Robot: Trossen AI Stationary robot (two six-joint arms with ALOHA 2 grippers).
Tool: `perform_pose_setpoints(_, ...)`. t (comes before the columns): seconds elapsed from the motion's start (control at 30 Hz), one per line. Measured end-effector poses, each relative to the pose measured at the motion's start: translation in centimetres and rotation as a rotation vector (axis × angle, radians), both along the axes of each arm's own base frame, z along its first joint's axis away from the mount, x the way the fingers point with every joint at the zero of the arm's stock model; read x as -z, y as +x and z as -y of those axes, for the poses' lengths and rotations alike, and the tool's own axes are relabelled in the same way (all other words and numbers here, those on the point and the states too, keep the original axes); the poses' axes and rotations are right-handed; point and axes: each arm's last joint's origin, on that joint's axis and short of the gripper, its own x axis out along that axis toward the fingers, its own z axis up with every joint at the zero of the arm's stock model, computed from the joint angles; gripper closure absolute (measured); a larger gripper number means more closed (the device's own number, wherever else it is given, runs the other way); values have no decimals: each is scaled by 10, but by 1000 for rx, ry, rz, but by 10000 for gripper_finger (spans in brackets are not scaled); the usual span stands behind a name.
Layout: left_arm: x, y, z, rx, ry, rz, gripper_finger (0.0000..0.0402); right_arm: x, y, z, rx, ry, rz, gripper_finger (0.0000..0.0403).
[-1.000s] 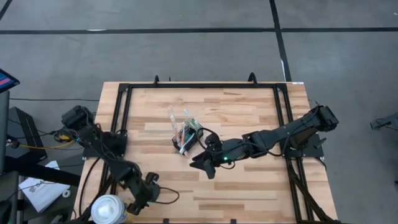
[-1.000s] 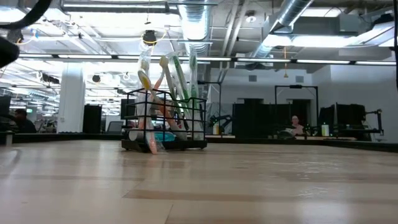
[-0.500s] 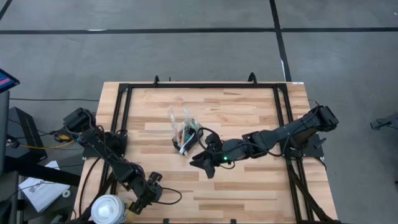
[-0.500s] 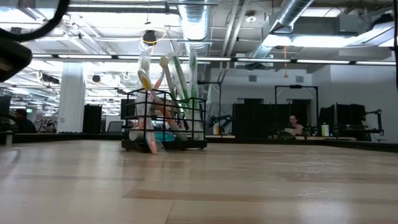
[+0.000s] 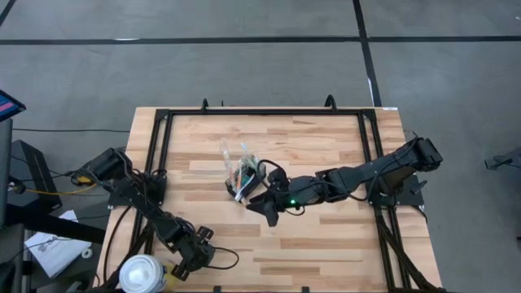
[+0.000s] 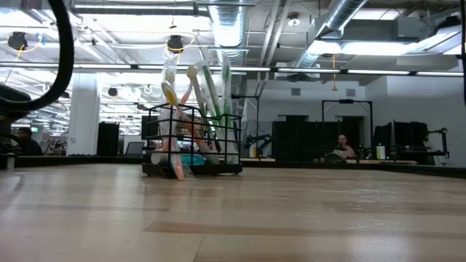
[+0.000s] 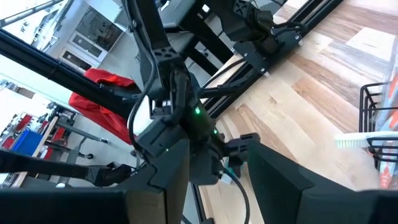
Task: Pick & Place toothbrushing station
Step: Put the blue mouthwash into the wire organizer
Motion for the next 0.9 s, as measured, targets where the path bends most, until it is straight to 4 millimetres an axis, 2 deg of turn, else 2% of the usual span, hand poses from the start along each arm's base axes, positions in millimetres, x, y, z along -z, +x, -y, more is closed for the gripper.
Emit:
perform_pose_setpoints(0.23, 12, 5, 2, -8, 18, -9, 213, 0, 1, 2, 6, 1, 3, 252)
perform_pose_setpoints(0.3, 12, 5, 2, -7, 20, -8, 235, 0, 1, 4, 11, 1, 3, 254)
perform_pose_setpoints(0.43, 13, 7, 0, -19, 21, -13, 317, 0, 2, 7, 19, 2, 2, 258)
perform_pose_setpoints(0.63, 13, 15, -9, -65, -5, -32, 321, -1, 4, 12, 21, -8, 5, 260)
perform_pose_setpoints(0.8, -1, 31, -25, -199, -62, 28, 321, -1, 5, 16, 26, -18, 6, 261)
perform_pose_setpoints(0.9, -24, 44, -37, -304, -133, 154, 321, -1, 5, 16, 23, -28, 13, 263)
